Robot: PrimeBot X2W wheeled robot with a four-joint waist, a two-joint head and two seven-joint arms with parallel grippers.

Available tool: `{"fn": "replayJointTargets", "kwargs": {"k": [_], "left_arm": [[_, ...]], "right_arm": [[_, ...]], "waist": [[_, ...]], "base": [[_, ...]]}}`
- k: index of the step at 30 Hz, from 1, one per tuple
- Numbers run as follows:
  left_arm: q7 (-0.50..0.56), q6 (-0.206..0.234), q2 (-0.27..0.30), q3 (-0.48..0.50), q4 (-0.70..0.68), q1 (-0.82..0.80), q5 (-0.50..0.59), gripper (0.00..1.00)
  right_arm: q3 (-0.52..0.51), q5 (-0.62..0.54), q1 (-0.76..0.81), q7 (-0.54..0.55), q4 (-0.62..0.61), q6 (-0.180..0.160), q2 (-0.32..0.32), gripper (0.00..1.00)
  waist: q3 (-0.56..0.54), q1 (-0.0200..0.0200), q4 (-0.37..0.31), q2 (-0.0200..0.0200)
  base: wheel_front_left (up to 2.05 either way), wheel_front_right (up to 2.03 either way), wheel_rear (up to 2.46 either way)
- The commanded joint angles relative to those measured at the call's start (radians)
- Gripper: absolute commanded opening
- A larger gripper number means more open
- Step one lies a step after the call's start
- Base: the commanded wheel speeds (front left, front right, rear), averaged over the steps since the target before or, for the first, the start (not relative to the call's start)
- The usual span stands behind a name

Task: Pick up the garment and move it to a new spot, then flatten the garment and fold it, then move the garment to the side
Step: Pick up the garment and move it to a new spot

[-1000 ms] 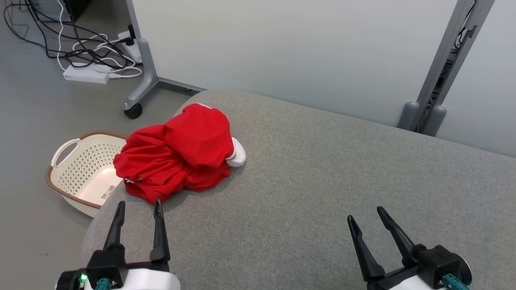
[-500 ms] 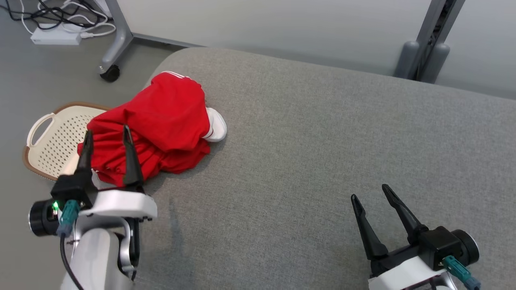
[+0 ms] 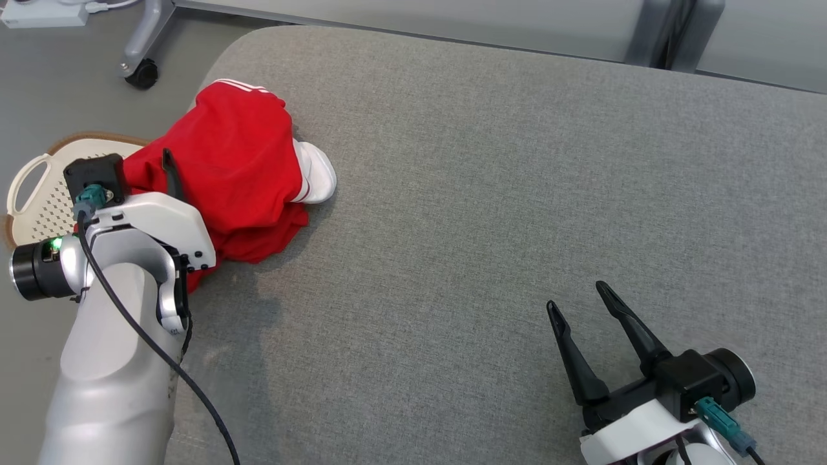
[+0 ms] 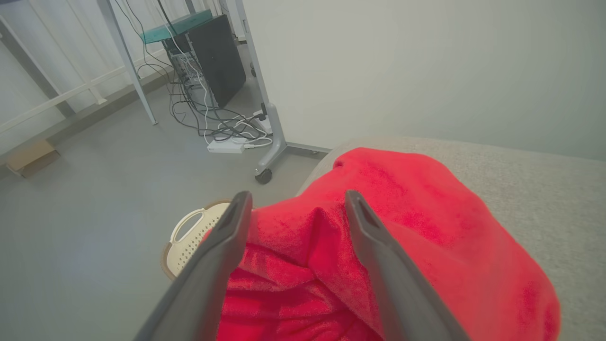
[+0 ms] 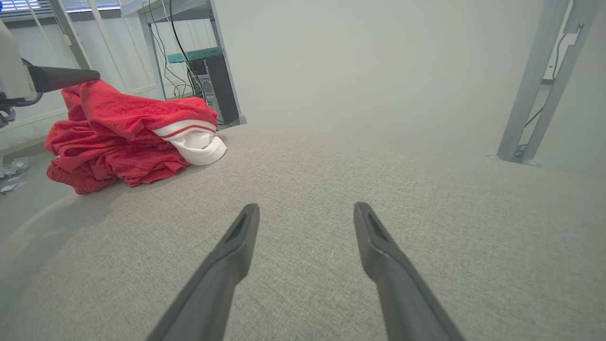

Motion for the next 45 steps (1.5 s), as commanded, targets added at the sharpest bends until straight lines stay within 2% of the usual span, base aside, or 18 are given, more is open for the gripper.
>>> {"fn": "replayJointTargets", "kwargs": {"k": [1, 8, 17, 18, 20, 24, 30, 36, 45], "left_arm": [[0.013, 0.002, 0.004, 0.002, 0.017, -0.02, -0.007, 1.0], [0.104, -0.035, 0.003, -0.009, 0.116, -0.059, -0.035, 1.0], [0.136, -0.076, -0.01, -0.033, 0.2, -0.069, -0.052, 1.0], [0.124, -0.076, -0.012, -0.03, 0.203, -0.069, -0.056, 0.48], [0.082, -0.068, -0.012, -0.023, 0.2, -0.074, -0.063, 0.0], [-0.04, -0.048, -0.01, -0.007, 0.188, -0.077, -0.071, 0.0], [-0.189, -0.067, -0.01, 0.034, 0.132, -0.085, -0.115, 0.0], [-0.214, -0.086, -0.001, 0.069, 0.028, -0.084, -0.138, 0.0], [-0.217, -0.113, -0.012, 0.072, -0.258, -0.022, -0.101, 0.0]], "right_arm": [[0.002, 0.006, -0.008, -0.006, 0.003, 0.0, -0.009, 1.0], [0.012, 0.018, -0.02, -0.006, 0.007, 0.0, -0.015, 1.0], [0.011, 0.02, -0.027, -0.006, -0.004, 0.0, -0.015, 1.0], [0.012, 0.02, -0.028, -0.006, -0.005, 0.0, -0.016, 1.0], [0.012, 0.021, -0.032, -0.006, -0.008, 0.0, -0.017, 1.0], [0.008, 0.038, -0.036, -0.006, -0.003, 0.0, -0.014, 1.0], [0.001, 0.06, -0.037, -0.006, 0.002, 0.0, -0.007, 1.0], [-0.001, 0.093, -0.025, -0.006, 0.016, 0.0, 0.002, 1.0], [0.001, 0.167, -0.009, -0.006, 0.015, 0.0, 0.004, 1.0]], "waist": [[0.005, 0.0, -0.005, 0.0], [0.013, 0.0, -0.016, 0.0], [0.029, 0.0, -0.017, 0.0], [0.032, 0.0, -0.017, 0.0], [0.038, 0.0, -0.017, 0.0], [0.042, 0.0, -0.021, 0.0], [0.018, 0.0, -0.04, 0.0], [-0.022, 0.0, -0.064, 0.0], [-0.104, 0.0, -0.153, 0.0]], "base": [[0.0, 0.0, 0.0], [0.0, 0.0, 0.0], [0.0, 0.0, 0.0], [0.0, 0.0, 0.0], [0.0, 0.0, 0.0], [0.0, 0.0, 0.0], [0.0, 0.0, 0.0], [0.0, 0.0, 0.0], [0.0, 0.0, 0.0]]}}
